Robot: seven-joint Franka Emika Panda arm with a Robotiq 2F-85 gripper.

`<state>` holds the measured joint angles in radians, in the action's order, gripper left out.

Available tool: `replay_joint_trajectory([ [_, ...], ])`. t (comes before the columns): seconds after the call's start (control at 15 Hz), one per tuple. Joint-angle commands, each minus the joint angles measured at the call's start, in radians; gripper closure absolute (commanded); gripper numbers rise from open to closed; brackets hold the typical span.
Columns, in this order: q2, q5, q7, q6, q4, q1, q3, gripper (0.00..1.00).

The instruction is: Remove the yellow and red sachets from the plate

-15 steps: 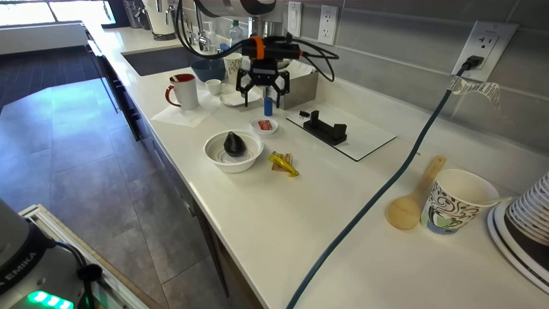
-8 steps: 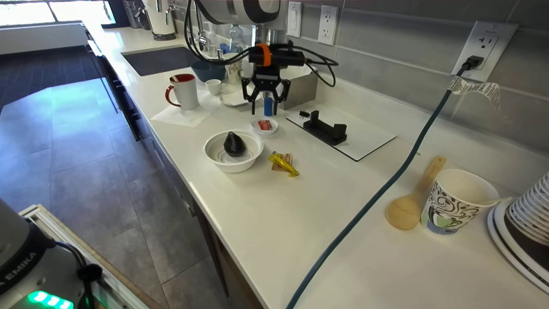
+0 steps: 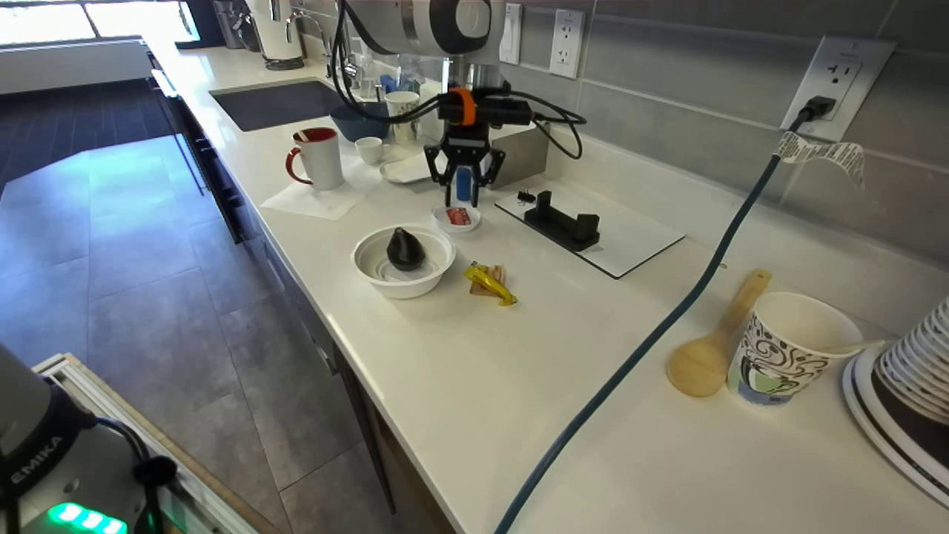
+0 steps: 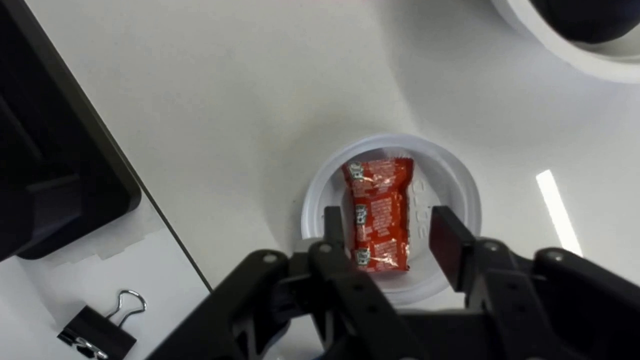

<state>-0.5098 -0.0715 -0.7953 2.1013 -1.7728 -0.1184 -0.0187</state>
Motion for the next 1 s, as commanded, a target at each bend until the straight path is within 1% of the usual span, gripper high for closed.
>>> replay_joint_trajectory([
  [0.0,-0.043,0.008,-0.015,-0.015,0.051,-0.022,0.024,0.55],
  [0.13,-0.055,0.005,-0.015,-0.023,0.062,-0.021,0.026,0.48],
  [0.27,-0.066,0.002,-0.013,-0.028,0.07,-0.02,0.027,0.38],
  [0.33,-0.07,0.0,-0.009,-0.027,0.073,-0.019,0.026,0.38],
  [0.4,-0.074,-0.001,-0.009,-0.027,0.075,-0.019,0.025,0.41],
  [0.47,-0.078,-0.001,-0.009,-0.028,0.078,-0.02,0.026,0.4],
  [0.53,-0.083,-0.001,-0.01,-0.03,0.082,-0.02,0.026,0.45],
  [0.6,-0.087,0.0,-0.011,-0.031,0.084,-0.021,0.026,0.46],
  [0.67,-0.09,0.0,-0.011,-0.032,0.086,-0.022,0.026,0.52],
  [0.73,-0.093,0.0,-0.012,-0.034,0.089,-0.022,0.027,0.51],
  [0.8,-0.093,0.0,-0.013,-0.036,0.091,-0.022,0.028,0.57],
  [0.87,-0.09,-0.001,-0.012,-0.034,0.089,-0.022,0.027,0.67],
  [0.93,-0.083,0.0,-0.013,-0.034,0.087,-0.022,0.028,0.8],
])
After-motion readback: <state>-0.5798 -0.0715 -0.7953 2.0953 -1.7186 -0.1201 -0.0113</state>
